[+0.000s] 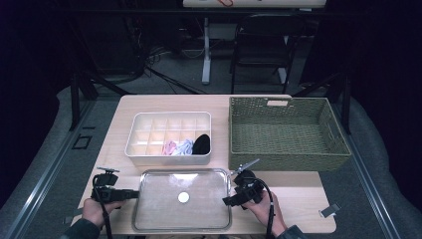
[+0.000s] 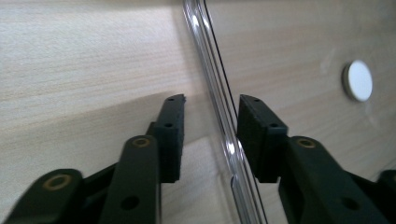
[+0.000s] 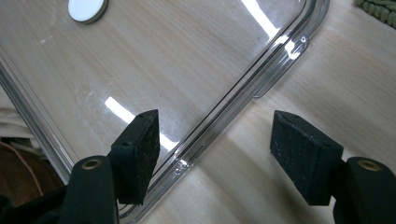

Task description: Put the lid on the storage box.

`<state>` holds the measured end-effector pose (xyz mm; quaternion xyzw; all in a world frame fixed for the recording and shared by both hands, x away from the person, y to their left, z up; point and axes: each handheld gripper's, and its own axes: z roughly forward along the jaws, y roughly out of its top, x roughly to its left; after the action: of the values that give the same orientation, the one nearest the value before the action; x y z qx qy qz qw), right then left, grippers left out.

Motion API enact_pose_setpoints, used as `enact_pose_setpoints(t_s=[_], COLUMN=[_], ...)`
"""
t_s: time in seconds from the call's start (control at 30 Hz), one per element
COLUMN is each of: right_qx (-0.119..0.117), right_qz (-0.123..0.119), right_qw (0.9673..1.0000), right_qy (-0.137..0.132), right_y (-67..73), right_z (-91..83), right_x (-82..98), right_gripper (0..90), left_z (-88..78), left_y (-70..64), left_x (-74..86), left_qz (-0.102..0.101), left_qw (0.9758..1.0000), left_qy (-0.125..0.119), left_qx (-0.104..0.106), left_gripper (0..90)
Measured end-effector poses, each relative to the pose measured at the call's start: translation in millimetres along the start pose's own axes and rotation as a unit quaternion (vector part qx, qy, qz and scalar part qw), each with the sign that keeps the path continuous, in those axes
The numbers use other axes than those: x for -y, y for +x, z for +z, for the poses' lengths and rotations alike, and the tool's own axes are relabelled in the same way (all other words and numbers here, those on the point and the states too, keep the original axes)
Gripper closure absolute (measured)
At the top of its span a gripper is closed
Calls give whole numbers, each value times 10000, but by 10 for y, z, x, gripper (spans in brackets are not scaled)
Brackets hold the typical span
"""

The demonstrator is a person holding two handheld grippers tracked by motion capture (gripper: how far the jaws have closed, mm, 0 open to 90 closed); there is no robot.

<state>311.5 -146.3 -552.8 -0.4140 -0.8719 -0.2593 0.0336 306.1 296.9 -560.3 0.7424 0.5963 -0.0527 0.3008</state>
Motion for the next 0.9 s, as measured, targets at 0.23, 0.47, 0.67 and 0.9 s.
enact_pose_setpoints(t_s=[0.23,0.47,0.67,0.9], right_qx=[51,95,113,304], right_qz=[-15,59,64,14], right_qw=[9999,9999,9998,9990], right_qy=[-102,-85,-140,-322], right_y=[25,36,60,121], right_z=[19,57,71,104], right_x=[-1,1,1,21], right_gripper=[374,432,469,589], left_z=[65,113,143,147], left_y=[-13,-40,-84,-87], left_x=[-11,-12,-6,6], left_qz=[-232,-489,-536,-675], left_qw=[9996,9981,9976,9964], left_qy=[-152,-291,-412,-486], left_qx=[101,222,148,135], left_gripper=[573,594,621,632])
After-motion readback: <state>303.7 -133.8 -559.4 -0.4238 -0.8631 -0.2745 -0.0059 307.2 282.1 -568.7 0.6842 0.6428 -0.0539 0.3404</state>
